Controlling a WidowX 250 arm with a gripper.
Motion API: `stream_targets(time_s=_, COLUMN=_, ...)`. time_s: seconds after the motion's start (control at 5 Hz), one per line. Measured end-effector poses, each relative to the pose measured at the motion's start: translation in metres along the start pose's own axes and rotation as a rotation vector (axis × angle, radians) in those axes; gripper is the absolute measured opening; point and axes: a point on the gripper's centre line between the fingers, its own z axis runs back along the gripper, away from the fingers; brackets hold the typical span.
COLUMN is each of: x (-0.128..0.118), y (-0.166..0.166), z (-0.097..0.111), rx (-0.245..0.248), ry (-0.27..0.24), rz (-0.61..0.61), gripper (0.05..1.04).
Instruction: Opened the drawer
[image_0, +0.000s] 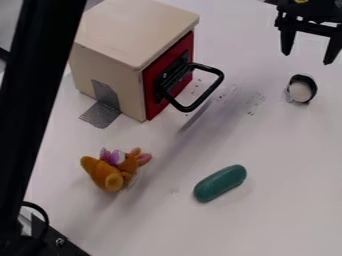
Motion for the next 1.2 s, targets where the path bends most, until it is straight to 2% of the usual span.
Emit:
stream_targets(time_s=0.2, x=-0.009, y=0.002, z=-0.02, rx=0.017, ry=0.051, rz=0.0, gripper=1.0)
stream_targets(time_s=0.4, x=-0.029, y=0.014, z=-0.03, rx=0.052, ry=0.086, rz=-0.01, gripper=1.0)
stream_targets(time_s=0.6, x=-0.039, y=0.026, z=-0.008, rx=0.068, ry=0.053, rz=-0.031, gripper=1.0)
stream_targets(time_s=0.8, x=-0.054, y=0.037, z=0.004, rx=0.078, ry=0.05, rz=-0.084, gripper=1.0)
stream_targets(time_s=1.0, x=-0.064, y=0.054, z=0.009, rx=0.099, ry=0.052, rz=-0.098, gripper=1.0)
stream_targets(time_s=1.2, x=-0.073, y=0.069, z=0.002, rx=0.135, ry=0.086, rz=-0.112, gripper=1.0)
